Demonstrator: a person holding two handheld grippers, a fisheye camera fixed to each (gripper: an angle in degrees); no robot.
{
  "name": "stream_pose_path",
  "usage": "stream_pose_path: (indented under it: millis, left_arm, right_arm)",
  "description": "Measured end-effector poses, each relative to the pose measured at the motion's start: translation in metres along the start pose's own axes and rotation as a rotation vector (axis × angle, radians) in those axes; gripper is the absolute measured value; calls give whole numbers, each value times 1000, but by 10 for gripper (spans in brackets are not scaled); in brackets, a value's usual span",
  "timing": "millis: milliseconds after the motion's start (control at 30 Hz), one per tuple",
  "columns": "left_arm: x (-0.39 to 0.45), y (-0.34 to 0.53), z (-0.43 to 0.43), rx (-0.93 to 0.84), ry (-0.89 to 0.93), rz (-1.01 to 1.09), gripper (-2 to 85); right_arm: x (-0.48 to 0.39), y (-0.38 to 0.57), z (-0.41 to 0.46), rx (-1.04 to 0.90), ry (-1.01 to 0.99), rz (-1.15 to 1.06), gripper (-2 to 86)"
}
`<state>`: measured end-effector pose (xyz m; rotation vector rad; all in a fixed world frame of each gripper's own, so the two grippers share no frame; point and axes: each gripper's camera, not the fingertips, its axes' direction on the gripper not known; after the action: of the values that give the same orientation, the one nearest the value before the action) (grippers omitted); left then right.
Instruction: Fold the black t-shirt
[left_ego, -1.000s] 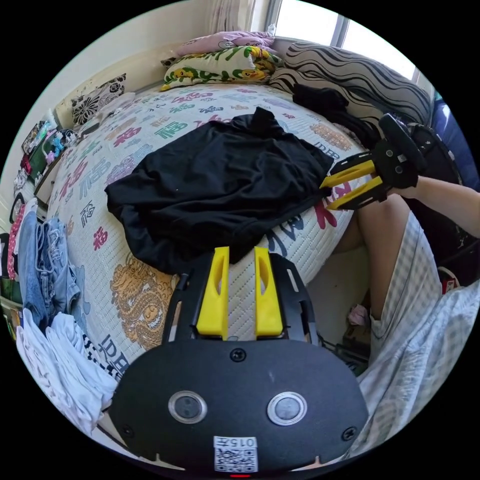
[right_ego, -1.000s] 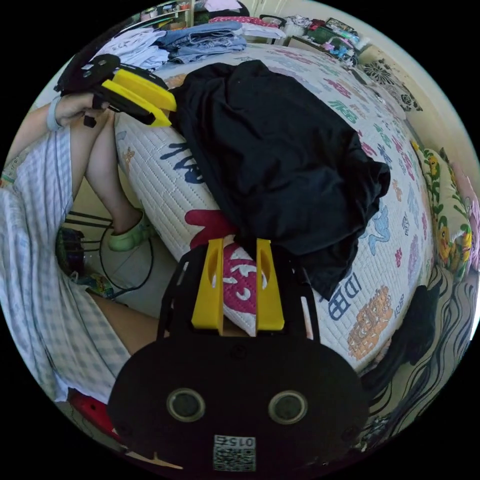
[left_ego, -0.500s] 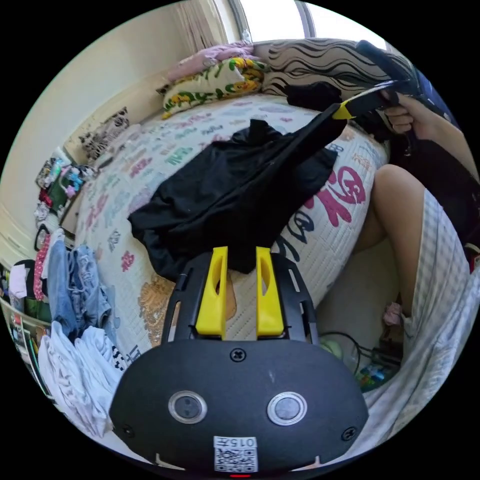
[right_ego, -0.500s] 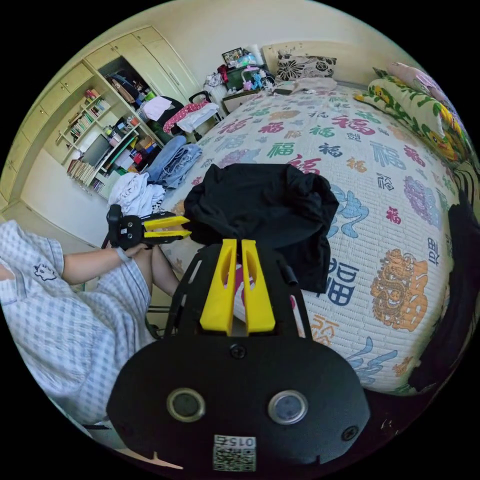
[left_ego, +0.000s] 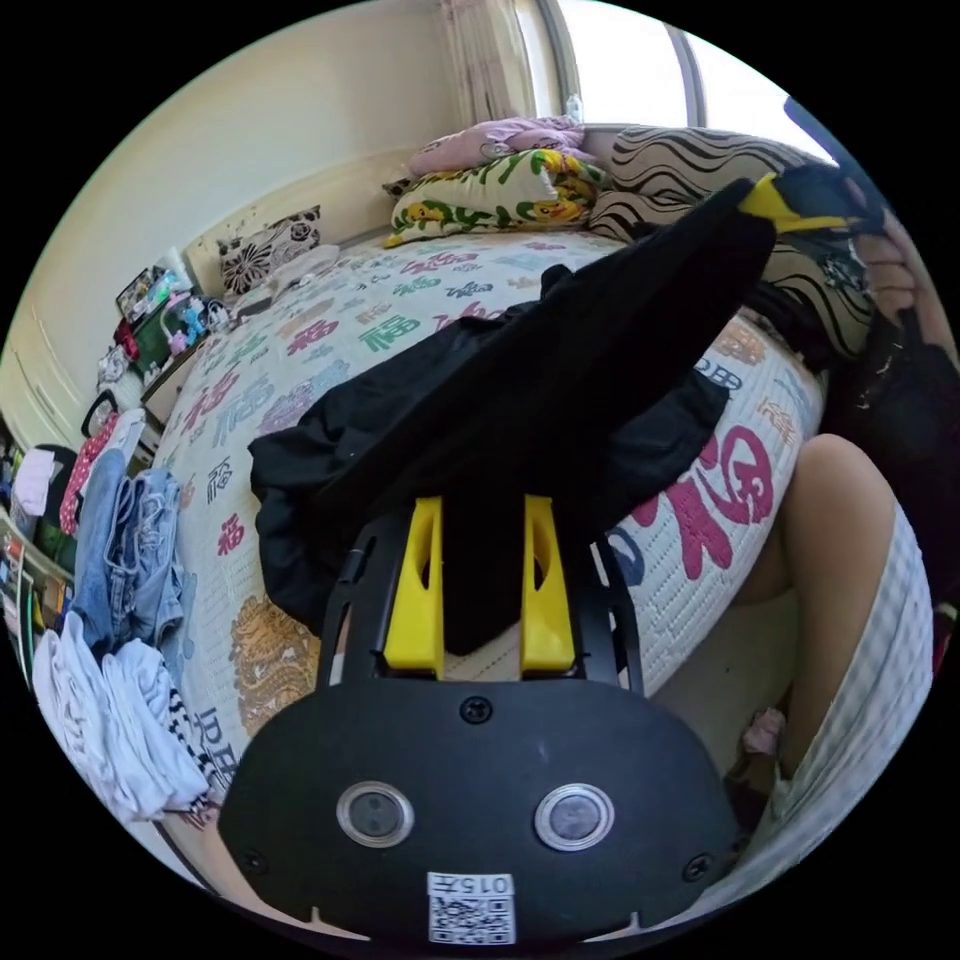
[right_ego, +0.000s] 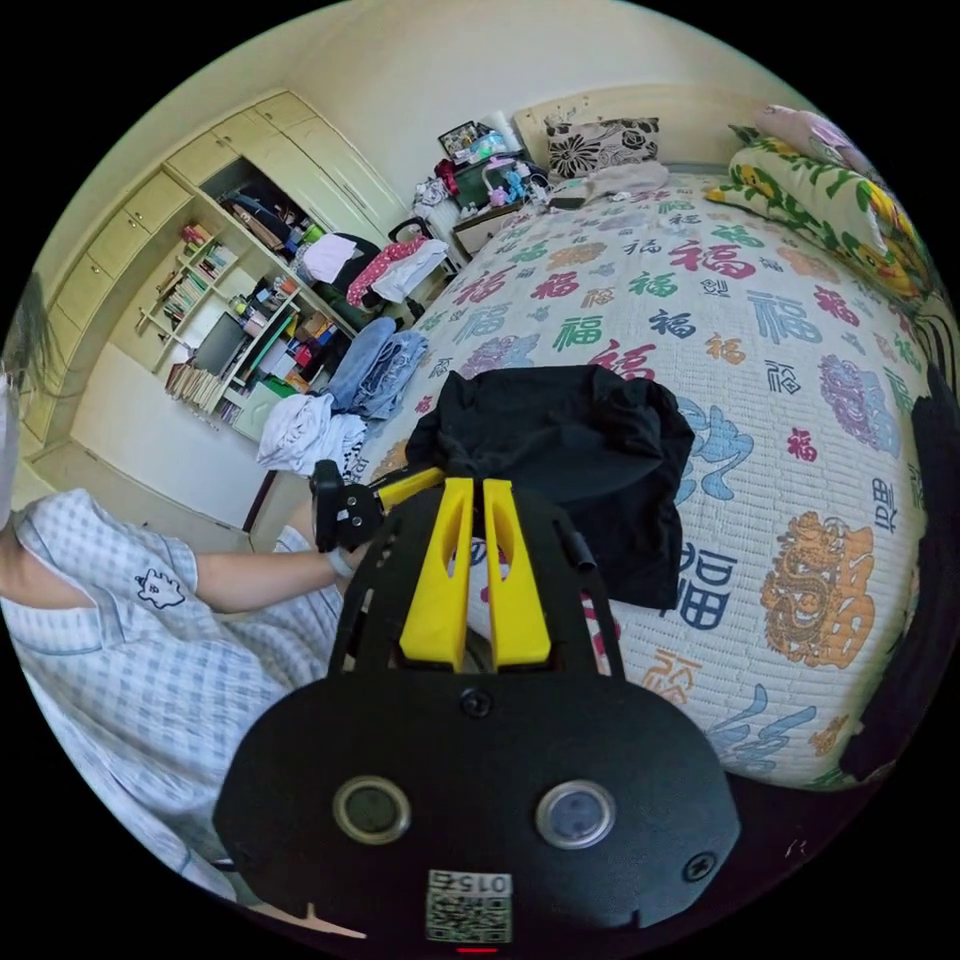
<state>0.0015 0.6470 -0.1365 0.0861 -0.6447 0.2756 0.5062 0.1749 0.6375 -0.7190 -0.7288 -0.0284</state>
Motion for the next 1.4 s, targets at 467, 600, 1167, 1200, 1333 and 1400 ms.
stream_pose_path:
  millis: [467, 600, 1167, 1200, 1333, 1400]
  left_arm:
    - [8, 13, -50, 100, -161, -255, 13]
    - [11, 13, -72, 105, -124, -185, 48]
    - [6, -3, -173, 95, -104, -443, 9]
    - [5, 3, -189, 104, -99, -398, 6]
    - [-12, 17, -275, 213, -179, -257, 3]
    - [-25, 12, -320, 293, -206, -208, 2]
  right_arm:
    - [38, 4, -45, -6, 12, 42, -3]
    - [37, 7, -53, 8, -11, 45, -3]
    - [12, 21, -108, 25, -26, 57, -1]
    - [2, 23, -113, 20, -3, 34, -1]
    - [-50, 34, -141, 57, 104, -76, -2]
    - [-82, 36, -161, 105, 145, -133, -3]
